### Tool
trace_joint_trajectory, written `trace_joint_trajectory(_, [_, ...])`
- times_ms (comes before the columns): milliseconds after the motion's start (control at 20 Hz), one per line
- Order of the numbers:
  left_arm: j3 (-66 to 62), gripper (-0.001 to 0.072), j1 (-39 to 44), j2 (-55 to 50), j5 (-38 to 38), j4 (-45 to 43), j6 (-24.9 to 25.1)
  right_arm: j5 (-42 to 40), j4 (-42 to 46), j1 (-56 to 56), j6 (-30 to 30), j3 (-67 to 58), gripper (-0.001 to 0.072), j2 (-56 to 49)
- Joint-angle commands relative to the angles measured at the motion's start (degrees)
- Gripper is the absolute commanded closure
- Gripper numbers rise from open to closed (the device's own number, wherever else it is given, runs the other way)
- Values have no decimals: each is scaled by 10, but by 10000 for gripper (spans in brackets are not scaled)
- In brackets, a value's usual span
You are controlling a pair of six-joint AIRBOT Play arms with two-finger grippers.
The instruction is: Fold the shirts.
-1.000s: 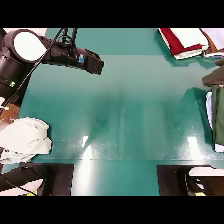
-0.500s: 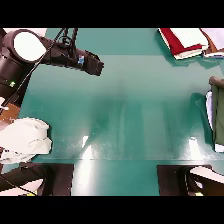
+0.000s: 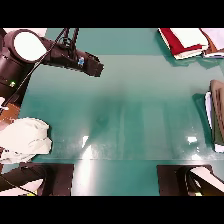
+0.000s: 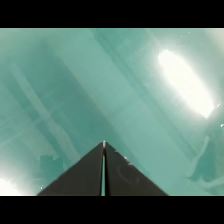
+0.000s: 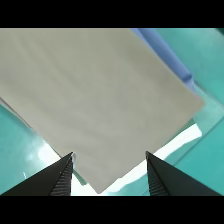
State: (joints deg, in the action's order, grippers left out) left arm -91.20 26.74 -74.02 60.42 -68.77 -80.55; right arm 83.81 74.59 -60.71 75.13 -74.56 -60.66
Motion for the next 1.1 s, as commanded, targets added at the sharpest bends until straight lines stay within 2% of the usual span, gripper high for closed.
trace_joint_trajectory(0, [0, 679, 0, 0, -6, 0, 0, -8, -17, 46, 9, 22, 194, 10])
trace_joint_trajectory(200, [0, 679, 0, 0, -8, 2, 0, -14, -152, 205, 9, 22, 205, 10])
trace_joint_trajectory(300, [0, 679, 0, 0, -17, 2, 0, -32, -161, 308, 9, 22, 207, 10])
trace_joint_trajectory(350, [0, 679, 0, 0, -20, 2, 0, -43, -161, 361, 9, 22, 244, 10])
trace_joint_trajectory(450, [0, 679, 0, 0, -30, 2, 0, -67, -161, 455, 9, 22, 389, 10])
trace_joint_trajectory(550, [0, 679, 0, 0, -43, 2, 0, -86, -161, 539, 9, 22, 664, 10])
trace_joint_trajectory(600, [0, 679, 0, 0, -50, 2, 0, -95, -160, 573, 9, 22, 691, 10])
trace_joint_trajectory(800, [0, 678, 0, 0, -68, 2, 0, -123, -160, 660, 9, 22, 691, 10])
trace_joint_trajectory(1050, [0, 679, 0, 0, -82, 2, 0, -120, -160, 673, 9, 22, 691, 10])
